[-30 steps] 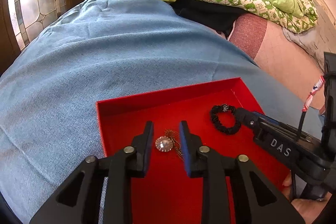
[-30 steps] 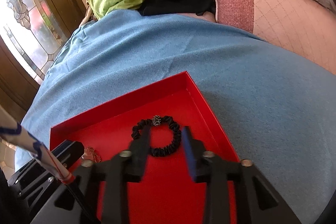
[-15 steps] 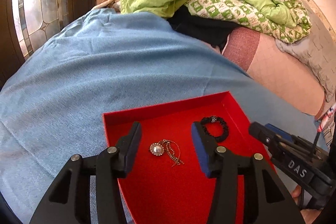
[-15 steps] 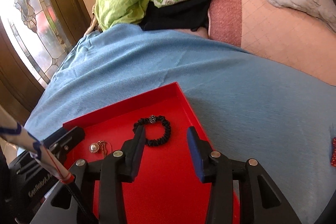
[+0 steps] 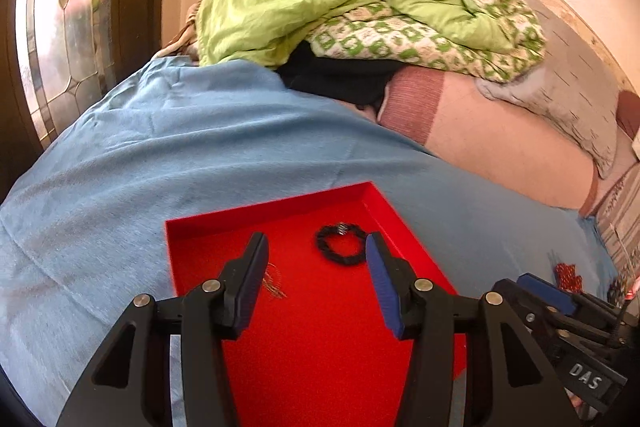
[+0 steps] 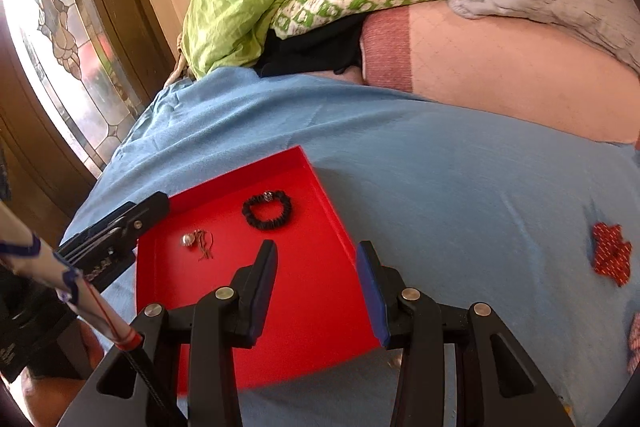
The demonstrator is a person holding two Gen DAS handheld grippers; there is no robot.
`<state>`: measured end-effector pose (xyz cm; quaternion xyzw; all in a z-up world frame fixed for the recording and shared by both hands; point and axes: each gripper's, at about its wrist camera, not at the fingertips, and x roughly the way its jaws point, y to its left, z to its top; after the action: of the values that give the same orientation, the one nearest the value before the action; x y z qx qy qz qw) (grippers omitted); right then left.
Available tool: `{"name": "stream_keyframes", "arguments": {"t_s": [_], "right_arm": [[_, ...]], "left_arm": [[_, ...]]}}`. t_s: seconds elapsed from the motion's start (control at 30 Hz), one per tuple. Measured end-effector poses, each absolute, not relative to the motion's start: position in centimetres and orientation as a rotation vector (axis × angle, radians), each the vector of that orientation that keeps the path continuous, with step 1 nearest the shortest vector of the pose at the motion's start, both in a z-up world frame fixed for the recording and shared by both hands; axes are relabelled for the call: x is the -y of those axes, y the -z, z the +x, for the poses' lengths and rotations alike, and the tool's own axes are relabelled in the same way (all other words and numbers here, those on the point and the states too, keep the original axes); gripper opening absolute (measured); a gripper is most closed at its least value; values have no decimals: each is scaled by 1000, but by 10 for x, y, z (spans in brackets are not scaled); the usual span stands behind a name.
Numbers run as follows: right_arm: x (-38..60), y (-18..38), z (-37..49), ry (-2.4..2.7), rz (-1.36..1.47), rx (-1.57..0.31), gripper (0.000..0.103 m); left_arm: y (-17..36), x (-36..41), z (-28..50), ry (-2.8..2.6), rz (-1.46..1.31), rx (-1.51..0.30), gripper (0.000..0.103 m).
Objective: Organize jewelry
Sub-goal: 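Open the left tool on the pendant while the right tool releases the bracelet in the tray, then move the left tool to the small pearl earring and grasp it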
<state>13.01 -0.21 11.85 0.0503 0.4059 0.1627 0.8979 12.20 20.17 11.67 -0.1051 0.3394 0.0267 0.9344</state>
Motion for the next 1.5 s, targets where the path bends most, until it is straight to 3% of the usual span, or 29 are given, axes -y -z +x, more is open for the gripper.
{"name": "stream_keyframes", "arguments": {"t_s": [0.37,0.6,0.87,1.17,1.3,1.5], "right_arm": [[128,-121,41,-233,223,-798,44],[221,-93,8,-68,315,-791,44],[239,-78,12,-99,355,-822,44],[238,-76,11,-122,351,-814,44],[241,-76,11,-125,365,-817,44],[245,-75,9,-130,369,-822,44]], "left_arm": [[-124,-117,73,90,-77,-689,55],[-87,-58,45,264,-13,-812,56],[-53,-32,63,414,8,-908,56],[-27,-15,97,388,52,-955,42],[-18,-8,103,395,63,-974,29],[-16,-7,111,343,102,-947,27]]}}
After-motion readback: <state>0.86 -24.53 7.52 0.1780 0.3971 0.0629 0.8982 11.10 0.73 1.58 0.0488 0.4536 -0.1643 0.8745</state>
